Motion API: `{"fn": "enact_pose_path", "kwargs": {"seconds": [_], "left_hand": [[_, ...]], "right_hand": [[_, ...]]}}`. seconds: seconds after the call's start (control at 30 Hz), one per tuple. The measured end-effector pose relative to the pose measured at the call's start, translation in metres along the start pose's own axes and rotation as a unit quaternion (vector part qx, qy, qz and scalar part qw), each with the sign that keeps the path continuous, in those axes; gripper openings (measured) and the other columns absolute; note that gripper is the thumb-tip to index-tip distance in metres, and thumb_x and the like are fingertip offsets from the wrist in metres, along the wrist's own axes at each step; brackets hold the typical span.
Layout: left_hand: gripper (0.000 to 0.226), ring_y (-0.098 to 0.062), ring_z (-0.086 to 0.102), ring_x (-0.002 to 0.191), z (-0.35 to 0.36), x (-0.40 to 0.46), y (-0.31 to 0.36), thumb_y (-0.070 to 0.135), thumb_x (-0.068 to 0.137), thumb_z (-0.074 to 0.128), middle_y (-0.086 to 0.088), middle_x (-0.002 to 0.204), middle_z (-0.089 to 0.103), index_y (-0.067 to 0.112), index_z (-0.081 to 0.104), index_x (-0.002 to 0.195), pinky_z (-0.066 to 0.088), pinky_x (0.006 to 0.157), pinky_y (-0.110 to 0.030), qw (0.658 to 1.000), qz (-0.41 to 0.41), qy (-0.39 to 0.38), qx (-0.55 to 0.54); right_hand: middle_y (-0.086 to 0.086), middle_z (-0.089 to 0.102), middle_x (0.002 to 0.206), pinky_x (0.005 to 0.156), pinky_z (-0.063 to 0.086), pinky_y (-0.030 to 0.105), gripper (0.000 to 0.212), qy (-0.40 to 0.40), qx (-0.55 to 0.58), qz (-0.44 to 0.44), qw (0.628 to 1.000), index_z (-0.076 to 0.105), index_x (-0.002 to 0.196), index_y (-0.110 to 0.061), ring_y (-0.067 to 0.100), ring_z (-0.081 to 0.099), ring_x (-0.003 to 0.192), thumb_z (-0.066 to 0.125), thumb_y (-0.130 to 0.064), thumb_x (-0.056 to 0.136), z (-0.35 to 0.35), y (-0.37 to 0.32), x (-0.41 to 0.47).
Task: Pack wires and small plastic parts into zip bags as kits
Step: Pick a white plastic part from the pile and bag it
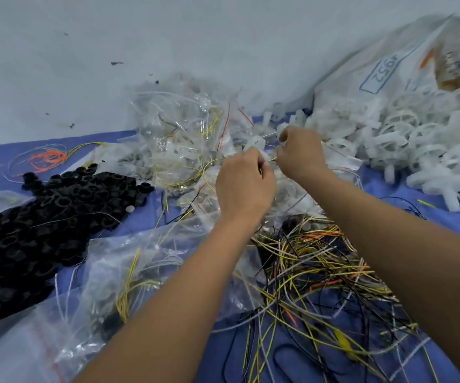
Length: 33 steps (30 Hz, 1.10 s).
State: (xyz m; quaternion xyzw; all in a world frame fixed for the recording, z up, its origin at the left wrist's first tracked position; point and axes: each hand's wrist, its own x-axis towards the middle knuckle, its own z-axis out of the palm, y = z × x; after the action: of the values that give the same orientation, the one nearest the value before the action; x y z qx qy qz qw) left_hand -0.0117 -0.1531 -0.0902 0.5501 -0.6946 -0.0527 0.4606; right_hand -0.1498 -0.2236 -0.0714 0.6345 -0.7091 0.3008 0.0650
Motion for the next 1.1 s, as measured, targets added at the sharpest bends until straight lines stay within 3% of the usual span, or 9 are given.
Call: {"fn": "enact_pose_path", "kwargs": {"seconds": [0.1,0.17,0.33,0.43,0.6,0.73,0.87,1.0,1.1], "left_hand": [[0.017,-0.028,0.047,0.115,0.017,0.032,-0.011,0.032,0.098,0.054,-0.005,0.108,0.060,0.020,0.065,0.094,0.041,0.085,-0.035,0.996,-0.010,-0.059,0.068],[0.023,-0.032,0.040,0.126,0.029,0.053,-0.022,0.037,0.098,0.052,-0.009,0.124,0.057,0.022,0.069,0.102,0.038,0.100,-0.038,0.990,-0.022,-0.105,0.097],[0.050,-0.034,0.028,0.142,0.060,0.094,-0.045,0.044,0.098,0.039,-0.013,0.152,0.043,0.025,0.059,0.139,0.031,0.116,-0.047,0.952,-0.004,-0.243,0.187],[0.056,-0.036,0.031,0.144,0.074,0.100,-0.050,0.044,0.100,0.033,-0.012,0.158,0.041,0.018,0.055,0.145,0.027,0.119,-0.051,0.933,-0.016,-0.303,0.193],[0.045,-0.032,0.034,0.135,0.073,0.092,-0.049,0.045,0.099,0.042,-0.003,0.146,0.045,0.025,0.067,0.130,0.031,0.111,-0.045,0.962,-0.008,-0.228,0.153],[0.035,-0.027,0.037,0.124,0.064,0.080,-0.039,0.038,0.100,0.045,0.001,0.129,0.049,0.024,0.072,0.119,0.037,0.102,-0.042,0.974,0.037,-0.189,0.117],[0.031,-0.026,0.039,0.118,0.046,0.068,-0.032,0.031,0.101,0.048,-0.003,0.120,0.051,0.017,0.075,0.107,0.041,0.101,-0.045,0.984,0.070,-0.146,0.073],[0.025,-0.028,0.041,0.120,0.014,0.057,-0.018,0.024,0.099,0.054,-0.006,0.122,0.054,0.010,0.074,0.106,0.043,0.101,-0.047,0.986,0.141,-0.081,0.031],[0.024,-0.025,0.042,0.120,-0.016,0.035,-0.008,0.020,0.096,0.058,-0.004,0.122,0.054,0.010,0.073,0.111,0.041,0.105,-0.039,0.986,0.159,-0.020,-0.048]], "right_hand": [[0.023,0.045,0.137,0.103,0.037,0.044,0.039,-0.064,-0.123,-0.032,0.990,0.052,0.130,-0.012,0.040,0.038,0.128,0.057,-0.009,0.091,0.020,0.016,0.022],[0.023,0.030,0.148,0.108,0.036,0.047,0.049,-0.117,-0.142,-0.045,0.982,0.047,0.139,-0.017,0.042,0.026,0.138,0.058,-0.011,0.092,0.030,0.026,0.033],[0.018,0.024,0.149,0.103,0.044,0.043,0.060,-0.171,-0.117,-0.059,0.976,0.041,0.148,-0.021,0.041,0.045,0.125,0.063,-0.018,0.092,0.056,0.032,0.037],[0.016,0.013,0.155,0.101,0.043,0.044,0.065,-0.161,-0.083,-0.047,0.982,0.038,0.151,-0.023,0.040,0.050,0.122,0.063,-0.022,0.091,0.063,0.035,0.033],[0.016,0.020,0.156,0.108,0.036,0.052,0.077,-0.123,-0.072,-0.048,0.989,0.034,0.152,-0.028,0.039,0.029,0.141,0.069,-0.026,0.083,0.060,0.033,0.030],[0.016,0.008,0.165,0.114,0.025,0.060,0.078,-0.065,-0.114,-0.107,0.986,0.033,0.151,-0.033,0.039,0.009,0.151,0.069,-0.026,0.082,0.051,0.022,0.023],[0.004,0.040,0.155,0.109,0.033,0.051,0.061,-0.050,-0.039,-0.155,0.986,0.043,0.148,-0.022,0.030,0.027,0.144,0.058,-0.016,0.090,0.031,0.010,0.020],[0.012,0.058,0.135,0.099,0.040,0.036,0.054,-0.033,0.095,-0.193,0.976,0.051,0.138,-0.006,0.033,0.047,0.126,0.064,-0.010,0.085,0.002,-0.008,0.007],[0.006,0.069,0.113,0.087,0.050,0.039,0.048,-0.037,0.232,-0.170,0.957,0.051,0.131,-0.009,0.026,0.065,0.103,0.067,-0.013,0.085,-0.022,-0.032,-0.022]]}}
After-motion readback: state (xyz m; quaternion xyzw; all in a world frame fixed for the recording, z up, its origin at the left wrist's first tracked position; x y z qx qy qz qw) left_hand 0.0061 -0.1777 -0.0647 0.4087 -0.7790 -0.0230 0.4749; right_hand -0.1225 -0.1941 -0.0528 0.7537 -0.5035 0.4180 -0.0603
